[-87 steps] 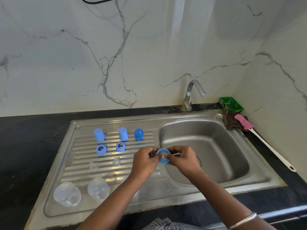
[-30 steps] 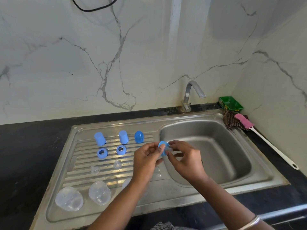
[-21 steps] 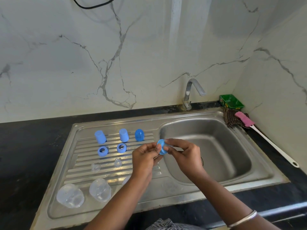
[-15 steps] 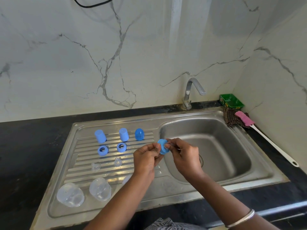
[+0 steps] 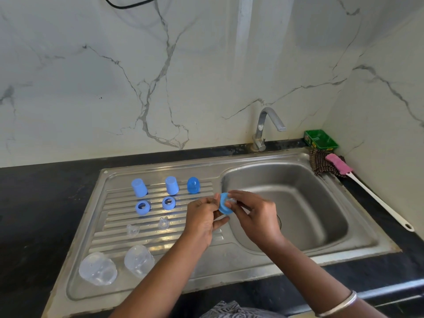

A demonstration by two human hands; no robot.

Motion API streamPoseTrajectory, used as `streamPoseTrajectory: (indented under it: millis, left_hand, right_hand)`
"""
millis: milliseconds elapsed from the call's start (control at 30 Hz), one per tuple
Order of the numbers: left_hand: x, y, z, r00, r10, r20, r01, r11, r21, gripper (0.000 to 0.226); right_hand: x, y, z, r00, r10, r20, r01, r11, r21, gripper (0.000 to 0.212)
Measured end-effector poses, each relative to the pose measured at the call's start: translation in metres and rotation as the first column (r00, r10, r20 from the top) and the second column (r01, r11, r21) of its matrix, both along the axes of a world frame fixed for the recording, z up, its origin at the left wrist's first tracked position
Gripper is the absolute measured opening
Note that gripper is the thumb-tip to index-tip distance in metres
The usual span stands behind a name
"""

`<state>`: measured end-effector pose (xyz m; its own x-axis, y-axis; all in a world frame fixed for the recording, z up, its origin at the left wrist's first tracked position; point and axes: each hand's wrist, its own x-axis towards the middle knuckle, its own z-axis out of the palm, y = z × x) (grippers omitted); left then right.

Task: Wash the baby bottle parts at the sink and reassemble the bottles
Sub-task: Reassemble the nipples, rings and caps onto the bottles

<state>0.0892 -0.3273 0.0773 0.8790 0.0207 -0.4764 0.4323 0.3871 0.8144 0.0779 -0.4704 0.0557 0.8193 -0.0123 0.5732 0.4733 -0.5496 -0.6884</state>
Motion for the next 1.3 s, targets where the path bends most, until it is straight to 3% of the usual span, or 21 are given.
streamPoseTrajectory:
  millis: [333,533,633,933,1133,1300]
  left_hand:
    - [-0.003,-0.010,0.002,0.994,0.043,-0.096,-0.055,0.991,-0.125,0.017]
    - [-0.008,-0.015,0.002,0.996,0.089,-0.031,-0.091,0.994,-0.059,0.022]
    - [-0.010,-0.018,0.001,0.995,0.101,0.014,-0.100,0.995,-0.017,0.023]
    - [-0.010,-0.023,0.006,0.991,0.124,-0.043,-0.126,0.991,-0.047,0.021]
    - [-0.011,-0.025,0.005,0.979,0.169,-0.117,-0.180,0.980,-0.091,0.017]
    - [-0.010,-0.023,0.002,0.981,0.131,-0.142,-0.146,0.984,-0.106,0.019]
  right_hand:
    - [-0.007,0.011,-0.001,0.979,-0.119,-0.167,0.128,0.991,0.041,0.011]
    - [-0.008,0.013,0.007,0.927,0.017,-0.374,0.096,0.955,0.281,0.014]
    - [-0.012,0.015,0.013,0.938,-0.051,-0.343,0.159,0.942,0.294,0.024]
    - [-0.015,0.018,0.010,0.964,-0.070,-0.256,0.173,0.896,0.408,0.016]
    - [-0.012,0.015,0.014,0.944,-0.092,-0.316,0.197,0.927,0.318,0.016]
    - [-0.011,0.017,0.016,0.931,-0.058,-0.360,0.198,0.909,0.366,0.017]
